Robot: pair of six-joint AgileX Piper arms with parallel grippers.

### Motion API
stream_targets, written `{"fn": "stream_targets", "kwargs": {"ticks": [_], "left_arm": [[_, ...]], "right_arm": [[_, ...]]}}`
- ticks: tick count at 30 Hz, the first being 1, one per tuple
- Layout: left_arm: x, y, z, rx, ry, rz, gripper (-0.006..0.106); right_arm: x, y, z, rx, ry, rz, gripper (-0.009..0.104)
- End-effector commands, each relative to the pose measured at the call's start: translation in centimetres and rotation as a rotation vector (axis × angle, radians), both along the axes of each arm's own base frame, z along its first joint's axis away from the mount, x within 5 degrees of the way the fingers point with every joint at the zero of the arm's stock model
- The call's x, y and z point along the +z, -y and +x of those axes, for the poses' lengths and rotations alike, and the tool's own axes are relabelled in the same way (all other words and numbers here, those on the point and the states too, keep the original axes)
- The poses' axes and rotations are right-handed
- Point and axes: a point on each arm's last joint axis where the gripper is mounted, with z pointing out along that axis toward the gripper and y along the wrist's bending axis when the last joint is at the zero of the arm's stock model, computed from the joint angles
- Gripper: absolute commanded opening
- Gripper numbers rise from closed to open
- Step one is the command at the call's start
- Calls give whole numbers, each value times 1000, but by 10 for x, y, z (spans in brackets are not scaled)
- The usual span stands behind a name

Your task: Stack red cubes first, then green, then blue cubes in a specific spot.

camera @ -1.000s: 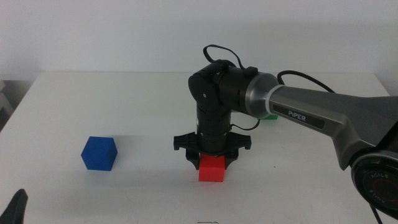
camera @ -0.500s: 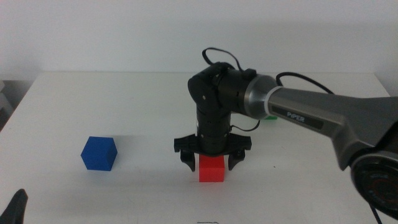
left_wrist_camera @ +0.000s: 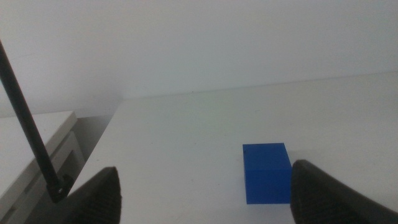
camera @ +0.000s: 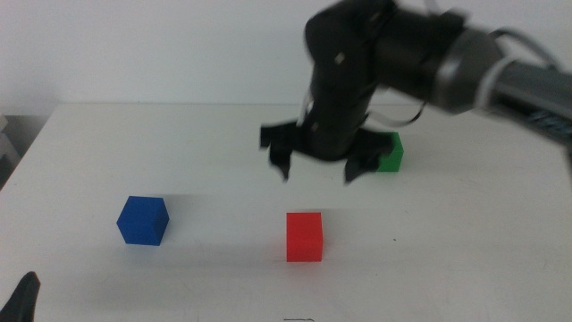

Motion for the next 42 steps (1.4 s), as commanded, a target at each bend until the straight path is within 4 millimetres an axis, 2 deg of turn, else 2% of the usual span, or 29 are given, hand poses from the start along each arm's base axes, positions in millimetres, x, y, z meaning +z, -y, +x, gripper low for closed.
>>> {"fn": "stream_targets", "kwargs": {"ticks": [1, 4, 6, 12, 16, 21, 25, 34, 42], "left_arm": [[9, 0, -1, -5, 102, -22, 92], [9, 0, -1, -5, 102, -22, 92], [9, 0, -1, -5, 102, -22, 92], [9, 0, -1, -5, 102, -22, 92], [9, 0, -1, -5, 102, -22, 92], [9, 0, -1, -5, 102, -22, 92], [9, 0, -1, -5, 102, -22, 92], [9, 0, -1, -5, 102, -22, 92], [9, 0, -1, -5, 102, -22, 92]], "right_arm": [[51, 27, -12, -11, 113, -45, 86], [71, 46, -11, 32, 187, -81, 86], [78, 64, -3, 22, 209, -99, 86], [73, 123, 36, -74, 201, -101, 86], [64, 140, 63, -63, 257, -35, 86], [35, 148, 95, -35, 290, -19, 86], [11, 145, 112, -5, 306, -17, 86], [-33, 135, 138, 20, 331, -9, 84], [-59, 130, 151, 31, 357, -10, 78]]}}
